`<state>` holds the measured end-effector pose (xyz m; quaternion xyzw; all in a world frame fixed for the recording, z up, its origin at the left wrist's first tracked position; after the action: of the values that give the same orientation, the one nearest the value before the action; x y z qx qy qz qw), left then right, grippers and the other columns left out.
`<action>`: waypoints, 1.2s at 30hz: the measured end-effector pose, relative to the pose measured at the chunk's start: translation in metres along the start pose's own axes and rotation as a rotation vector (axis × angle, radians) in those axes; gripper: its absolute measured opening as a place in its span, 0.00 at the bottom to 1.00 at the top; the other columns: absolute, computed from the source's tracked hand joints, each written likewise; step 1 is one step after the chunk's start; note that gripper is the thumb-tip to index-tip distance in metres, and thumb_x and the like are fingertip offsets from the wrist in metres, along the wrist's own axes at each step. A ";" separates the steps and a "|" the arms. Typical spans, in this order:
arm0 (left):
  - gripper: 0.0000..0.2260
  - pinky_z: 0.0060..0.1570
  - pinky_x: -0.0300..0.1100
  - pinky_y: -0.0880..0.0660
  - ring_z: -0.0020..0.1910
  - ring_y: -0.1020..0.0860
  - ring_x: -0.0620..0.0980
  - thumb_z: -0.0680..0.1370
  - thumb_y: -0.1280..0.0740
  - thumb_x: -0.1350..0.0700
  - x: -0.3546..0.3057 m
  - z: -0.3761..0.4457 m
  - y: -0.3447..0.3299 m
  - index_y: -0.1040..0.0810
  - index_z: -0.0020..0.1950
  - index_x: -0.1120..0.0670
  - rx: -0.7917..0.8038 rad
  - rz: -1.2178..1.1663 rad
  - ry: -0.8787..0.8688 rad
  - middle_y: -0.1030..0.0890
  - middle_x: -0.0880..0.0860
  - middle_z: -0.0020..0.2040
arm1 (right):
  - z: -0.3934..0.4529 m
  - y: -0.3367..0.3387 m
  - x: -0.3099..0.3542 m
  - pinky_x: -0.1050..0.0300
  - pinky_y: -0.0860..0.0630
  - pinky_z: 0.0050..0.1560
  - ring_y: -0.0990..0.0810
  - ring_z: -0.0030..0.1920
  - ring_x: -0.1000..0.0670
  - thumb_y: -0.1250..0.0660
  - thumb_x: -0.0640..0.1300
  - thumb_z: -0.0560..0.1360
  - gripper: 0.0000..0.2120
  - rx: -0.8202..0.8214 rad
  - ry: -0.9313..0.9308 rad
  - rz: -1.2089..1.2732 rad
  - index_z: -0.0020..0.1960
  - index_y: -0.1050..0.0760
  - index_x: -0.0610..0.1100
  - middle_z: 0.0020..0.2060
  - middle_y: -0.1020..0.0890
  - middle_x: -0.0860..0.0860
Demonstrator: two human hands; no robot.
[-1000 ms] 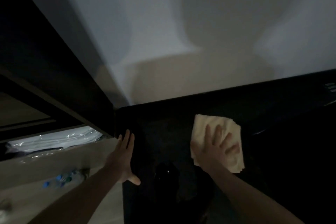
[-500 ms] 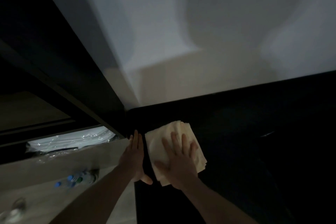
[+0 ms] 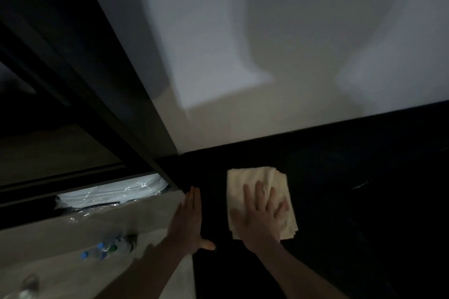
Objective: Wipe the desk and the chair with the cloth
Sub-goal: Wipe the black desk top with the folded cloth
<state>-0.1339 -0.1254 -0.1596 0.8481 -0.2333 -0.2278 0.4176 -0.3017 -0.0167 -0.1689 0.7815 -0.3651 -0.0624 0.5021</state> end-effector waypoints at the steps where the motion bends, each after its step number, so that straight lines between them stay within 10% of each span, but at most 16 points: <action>1: 0.74 0.82 0.53 0.51 0.85 0.59 0.56 0.62 0.20 0.31 -0.003 -0.005 -0.001 0.77 0.77 0.59 -0.012 -0.004 -0.034 0.70 0.56 0.82 | -0.009 -0.004 0.008 0.29 0.73 0.76 0.76 0.80 0.38 0.59 0.72 0.81 0.38 0.021 0.034 -0.001 0.83 0.71 0.60 0.82 0.73 0.49; 10: 0.60 0.80 0.61 0.57 0.81 0.71 0.55 0.66 0.37 0.19 -0.067 -0.012 0.013 0.73 0.81 0.41 -0.014 0.108 -0.336 0.75 0.46 0.81 | -0.058 0.034 -0.036 0.43 0.57 0.84 0.62 0.85 0.50 0.47 0.61 0.86 0.32 -0.002 0.119 0.302 0.85 0.58 0.62 0.84 0.63 0.59; 15: 0.45 0.74 0.66 0.37 0.82 0.43 0.64 0.76 0.56 0.21 -0.097 0.029 -0.029 0.65 0.85 0.44 0.100 0.114 -0.373 0.70 0.46 0.83 | -0.092 0.049 -0.150 0.39 0.55 0.84 0.61 0.85 0.47 0.42 0.64 0.84 0.34 -0.098 -0.155 0.292 0.85 0.53 0.64 0.85 0.60 0.59; 19: 0.54 0.74 0.76 0.56 0.81 0.69 0.63 0.65 0.62 0.14 -0.123 0.035 -0.038 0.72 0.80 0.44 0.258 0.269 -0.280 0.78 0.46 0.78 | -0.112 0.058 -0.243 0.40 0.52 0.84 0.59 0.85 0.46 0.41 0.64 0.84 0.35 -0.192 -0.353 0.270 0.85 0.54 0.62 0.86 0.59 0.56; 26: 0.53 0.72 0.74 0.66 0.78 0.75 0.64 0.53 0.71 0.12 -0.158 0.050 -0.035 0.88 0.67 0.38 0.323 0.288 -0.202 0.86 0.45 0.71 | -0.123 0.074 -0.354 0.39 0.52 0.84 0.58 0.85 0.45 0.40 0.64 0.84 0.36 -0.285 -0.532 0.277 0.86 0.52 0.59 0.86 0.56 0.53; 32: 0.50 0.72 0.72 0.68 0.74 0.80 0.63 0.53 0.73 0.12 -0.225 0.082 -0.018 0.90 0.63 0.36 0.300 0.301 -0.287 0.87 0.45 0.71 | -0.104 0.098 -0.419 0.38 0.53 0.84 0.60 0.85 0.45 0.41 0.63 0.84 0.36 -0.341 -0.547 0.256 0.86 0.53 0.58 0.86 0.57 0.52; 36: 0.44 0.72 0.73 0.69 0.72 0.82 0.64 0.71 0.58 0.18 -0.279 0.118 -0.020 0.85 0.68 0.38 0.311 0.369 -0.364 0.88 0.45 0.70 | -0.084 0.111 -0.464 0.38 0.56 0.83 0.61 0.85 0.45 0.43 0.64 0.84 0.35 -0.357 -0.581 0.262 0.86 0.54 0.58 0.86 0.58 0.52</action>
<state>-0.4178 -0.0220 -0.1868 0.7904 -0.4865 -0.2582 0.2684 -0.6557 0.3133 -0.1602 0.5778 -0.5728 -0.2798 0.5097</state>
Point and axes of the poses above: each hand's wrist, its own z-axis towards the middle knuckle, its own y-axis out of the back of the hand, x = y × z, the point moved 10 cm from there along z, towards the middle knuckle
